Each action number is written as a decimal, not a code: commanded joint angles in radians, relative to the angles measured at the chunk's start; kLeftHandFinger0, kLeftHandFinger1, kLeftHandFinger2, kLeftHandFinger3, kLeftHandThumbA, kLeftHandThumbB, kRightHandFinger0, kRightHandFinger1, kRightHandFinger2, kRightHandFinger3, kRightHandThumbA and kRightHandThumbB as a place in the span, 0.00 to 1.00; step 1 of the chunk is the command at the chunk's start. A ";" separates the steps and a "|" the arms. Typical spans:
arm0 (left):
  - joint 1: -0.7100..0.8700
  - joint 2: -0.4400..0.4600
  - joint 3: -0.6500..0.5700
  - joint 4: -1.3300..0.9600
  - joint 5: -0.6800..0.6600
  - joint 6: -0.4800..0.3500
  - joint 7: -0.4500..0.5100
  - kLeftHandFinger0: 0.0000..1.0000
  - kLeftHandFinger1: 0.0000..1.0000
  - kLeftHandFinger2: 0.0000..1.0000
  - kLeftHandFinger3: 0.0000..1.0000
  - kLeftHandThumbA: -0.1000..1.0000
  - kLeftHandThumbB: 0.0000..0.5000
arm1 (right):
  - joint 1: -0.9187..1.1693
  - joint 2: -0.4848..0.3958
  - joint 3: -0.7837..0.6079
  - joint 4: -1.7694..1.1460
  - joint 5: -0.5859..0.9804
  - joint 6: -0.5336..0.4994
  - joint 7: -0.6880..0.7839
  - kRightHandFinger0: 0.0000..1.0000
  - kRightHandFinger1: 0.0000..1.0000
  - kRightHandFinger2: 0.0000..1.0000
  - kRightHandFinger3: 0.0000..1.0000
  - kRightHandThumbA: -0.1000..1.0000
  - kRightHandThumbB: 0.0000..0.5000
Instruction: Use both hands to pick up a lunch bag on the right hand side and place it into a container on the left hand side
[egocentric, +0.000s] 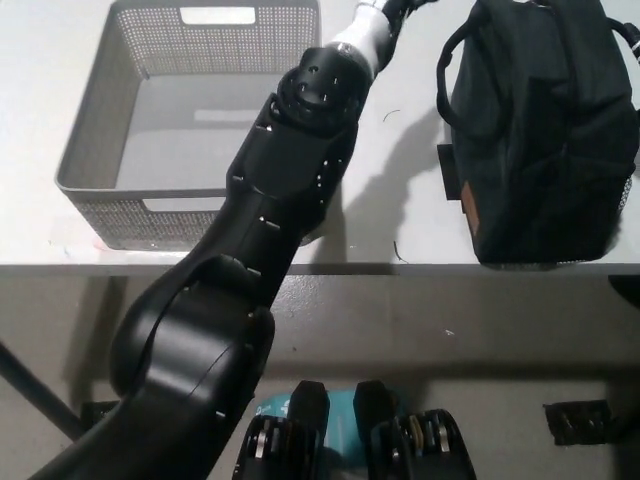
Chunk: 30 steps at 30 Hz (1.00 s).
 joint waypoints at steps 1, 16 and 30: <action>0.008 -0.003 -0.031 0.029 0.039 -0.087 0.034 1.00 1.00 1.00 1.00 1.00 0.67 | -0.071 0.002 0.019 0.026 -0.002 -0.067 0.010 1.00 1.00 1.00 1.00 1.00 0.27; 0.112 -0.050 -0.068 0.175 0.065 -0.107 0.080 1.00 1.00 1.00 1.00 1.00 0.76 | -0.085 0.035 0.017 0.122 0.013 -0.101 0.030 1.00 1.00 1.00 1.00 1.00 0.29; 0.083 -0.094 -0.128 0.207 0.107 -0.074 0.063 1.00 1.00 1.00 1.00 1.00 0.78 | -0.057 0.243 -0.016 0.176 0.103 0.061 0.094 1.00 1.00 1.00 1.00 1.00 0.22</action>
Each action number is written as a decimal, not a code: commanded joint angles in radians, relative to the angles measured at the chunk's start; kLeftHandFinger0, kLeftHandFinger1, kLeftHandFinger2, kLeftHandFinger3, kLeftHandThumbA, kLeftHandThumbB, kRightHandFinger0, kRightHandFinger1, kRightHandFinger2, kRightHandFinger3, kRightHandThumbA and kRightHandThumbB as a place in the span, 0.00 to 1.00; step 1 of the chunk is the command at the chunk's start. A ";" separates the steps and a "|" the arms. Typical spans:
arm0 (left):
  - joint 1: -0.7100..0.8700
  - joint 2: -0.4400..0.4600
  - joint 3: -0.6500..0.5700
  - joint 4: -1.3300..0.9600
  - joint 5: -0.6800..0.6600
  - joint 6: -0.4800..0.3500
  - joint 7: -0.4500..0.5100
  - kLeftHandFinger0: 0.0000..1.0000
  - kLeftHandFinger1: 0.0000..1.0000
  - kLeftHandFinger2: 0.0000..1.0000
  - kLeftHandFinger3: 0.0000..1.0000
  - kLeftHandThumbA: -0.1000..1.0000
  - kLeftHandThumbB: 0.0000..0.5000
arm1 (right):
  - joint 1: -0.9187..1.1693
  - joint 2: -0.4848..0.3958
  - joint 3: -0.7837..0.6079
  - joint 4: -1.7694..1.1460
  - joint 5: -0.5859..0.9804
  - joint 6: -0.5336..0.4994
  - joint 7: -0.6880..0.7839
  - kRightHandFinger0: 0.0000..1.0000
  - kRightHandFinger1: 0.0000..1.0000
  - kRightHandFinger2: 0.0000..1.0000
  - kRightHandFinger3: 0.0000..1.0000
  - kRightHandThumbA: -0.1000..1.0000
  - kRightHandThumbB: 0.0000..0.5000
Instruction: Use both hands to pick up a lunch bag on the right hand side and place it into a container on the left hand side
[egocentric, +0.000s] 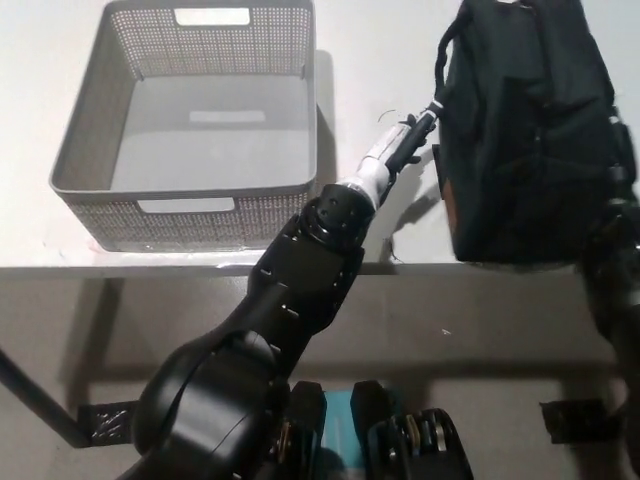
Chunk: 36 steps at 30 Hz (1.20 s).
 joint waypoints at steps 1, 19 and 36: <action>-0.072 -0.031 -0.020 0.005 0.027 -0.008 0.009 1.00 1.00 1.00 1.00 1.00 0.78 | -0.028 0.126 0.015 -0.108 0.044 0.082 0.073 1.00 1.00 1.00 1.00 1.00 0.20; -0.130 -0.042 -0.083 -0.047 0.059 0.020 -0.002 1.00 1.00 1.00 1.00 1.00 0.59 | 0.046 0.207 0.110 -0.519 0.042 0.221 -0.020 1.00 1.00 1.00 1.00 1.00 0.21; -0.346 -0.051 -0.074 -0.141 0.037 0.029 -0.039 1.00 1.00 1.00 1.00 1.00 0.50 | -0.045 0.148 0.107 -0.886 0.028 0.344 -0.224 1.00 1.00 1.00 1.00 1.00 0.30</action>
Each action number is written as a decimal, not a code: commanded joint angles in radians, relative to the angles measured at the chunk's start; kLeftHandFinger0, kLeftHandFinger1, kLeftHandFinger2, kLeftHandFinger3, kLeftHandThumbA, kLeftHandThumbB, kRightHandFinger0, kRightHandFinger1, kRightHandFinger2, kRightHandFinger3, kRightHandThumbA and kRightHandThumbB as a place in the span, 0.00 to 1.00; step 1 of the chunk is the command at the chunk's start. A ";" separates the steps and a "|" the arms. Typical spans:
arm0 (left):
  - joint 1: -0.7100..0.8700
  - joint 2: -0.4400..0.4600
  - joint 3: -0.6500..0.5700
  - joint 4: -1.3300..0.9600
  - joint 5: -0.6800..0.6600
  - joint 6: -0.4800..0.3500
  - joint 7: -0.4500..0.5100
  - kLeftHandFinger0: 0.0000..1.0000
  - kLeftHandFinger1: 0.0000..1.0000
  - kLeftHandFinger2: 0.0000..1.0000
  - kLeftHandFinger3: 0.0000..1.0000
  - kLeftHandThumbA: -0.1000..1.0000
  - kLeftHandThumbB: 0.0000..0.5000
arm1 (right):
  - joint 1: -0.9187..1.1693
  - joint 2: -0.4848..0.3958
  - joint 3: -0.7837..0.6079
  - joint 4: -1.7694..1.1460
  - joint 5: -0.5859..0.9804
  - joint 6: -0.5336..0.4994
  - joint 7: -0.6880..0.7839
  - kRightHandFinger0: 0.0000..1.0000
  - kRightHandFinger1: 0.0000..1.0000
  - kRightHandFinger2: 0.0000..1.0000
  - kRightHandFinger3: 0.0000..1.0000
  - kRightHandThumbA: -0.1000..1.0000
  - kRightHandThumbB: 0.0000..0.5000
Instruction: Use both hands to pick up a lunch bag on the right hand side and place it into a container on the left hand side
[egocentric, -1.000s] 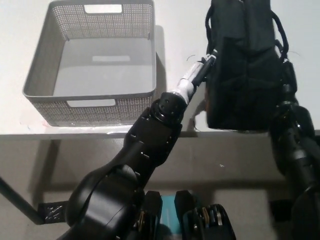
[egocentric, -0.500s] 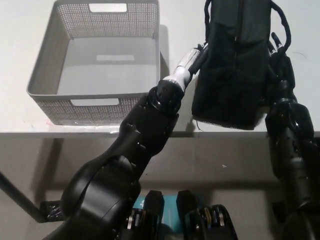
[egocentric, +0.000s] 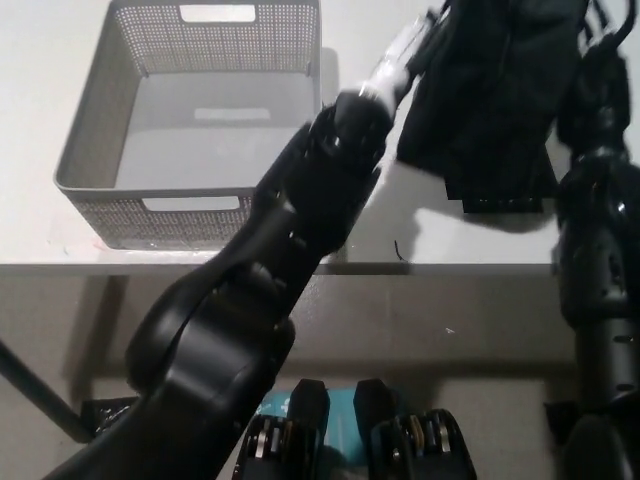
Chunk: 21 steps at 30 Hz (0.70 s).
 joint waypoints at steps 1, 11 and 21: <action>-0.161 -0.072 -0.033 -0.116 0.025 -0.014 -0.067 1.00 1.00 1.00 1.00 1.00 0.52 | -0.156 0.018 0.061 -0.194 0.003 0.114 -0.013 1.00 1.00 1.00 1.00 1.00 0.28; -0.213 0.062 0.017 -0.368 -0.021 0.078 -0.106 1.00 1.00 1.00 1.00 1.00 0.62 | -0.386 0.017 0.128 -0.159 -0.017 0.132 0.007 1.00 1.00 1.00 1.00 1.00 0.17; -0.114 0.255 0.094 -0.808 -0.020 0.305 -0.070 1.00 1.00 1.00 1.00 1.00 0.53 | -0.638 0.128 0.203 0.034 -0.027 0.124 0.057 1.00 1.00 1.00 1.00 1.00 0.24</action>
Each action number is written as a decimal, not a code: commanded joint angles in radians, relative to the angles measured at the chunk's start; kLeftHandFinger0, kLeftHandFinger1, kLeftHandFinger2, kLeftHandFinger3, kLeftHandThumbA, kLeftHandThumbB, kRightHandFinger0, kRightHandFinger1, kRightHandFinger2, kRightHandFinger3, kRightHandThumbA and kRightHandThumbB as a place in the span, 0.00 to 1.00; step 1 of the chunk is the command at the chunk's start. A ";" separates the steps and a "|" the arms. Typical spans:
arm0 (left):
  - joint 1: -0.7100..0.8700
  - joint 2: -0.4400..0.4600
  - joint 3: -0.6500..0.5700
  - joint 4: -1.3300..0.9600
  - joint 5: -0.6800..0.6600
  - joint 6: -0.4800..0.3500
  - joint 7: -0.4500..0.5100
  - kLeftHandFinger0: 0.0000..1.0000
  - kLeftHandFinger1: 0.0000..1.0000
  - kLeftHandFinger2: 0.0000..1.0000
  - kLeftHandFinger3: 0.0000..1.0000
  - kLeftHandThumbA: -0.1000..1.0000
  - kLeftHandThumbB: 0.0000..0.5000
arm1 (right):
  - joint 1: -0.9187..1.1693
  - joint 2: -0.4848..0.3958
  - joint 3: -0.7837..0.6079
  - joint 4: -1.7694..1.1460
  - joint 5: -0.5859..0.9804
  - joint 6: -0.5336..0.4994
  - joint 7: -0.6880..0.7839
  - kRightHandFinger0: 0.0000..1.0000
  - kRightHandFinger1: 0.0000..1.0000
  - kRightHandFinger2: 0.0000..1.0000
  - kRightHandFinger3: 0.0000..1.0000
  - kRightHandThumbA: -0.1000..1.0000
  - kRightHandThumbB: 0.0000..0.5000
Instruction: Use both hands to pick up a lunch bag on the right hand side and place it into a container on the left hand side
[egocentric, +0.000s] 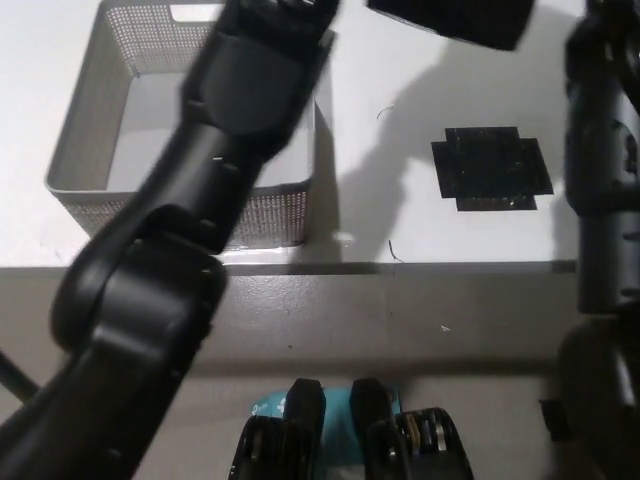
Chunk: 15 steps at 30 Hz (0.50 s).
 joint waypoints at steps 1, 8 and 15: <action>-0.080 0.083 0.059 -0.373 -0.017 0.173 -0.044 1.00 1.00 1.00 1.00 1.00 0.53 | -0.375 0.136 0.143 0.095 -0.012 0.017 0.142 1.00 1.00 1.00 1.00 1.00 0.24; -0.009 0.159 0.175 -0.554 -0.037 0.263 0.021 1.00 1.00 1.00 1.00 1.00 0.47 | -0.536 0.199 0.192 0.336 -0.043 -0.043 0.227 1.00 1.00 1.00 1.00 1.00 0.26; 0.080 0.198 0.234 -0.666 -0.001 0.279 0.062 1.00 1.00 1.00 1.00 1.00 0.35 | -0.586 0.259 0.214 0.468 -0.048 -0.097 0.284 1.00 1.00 1.00 1.00 1.00 0.12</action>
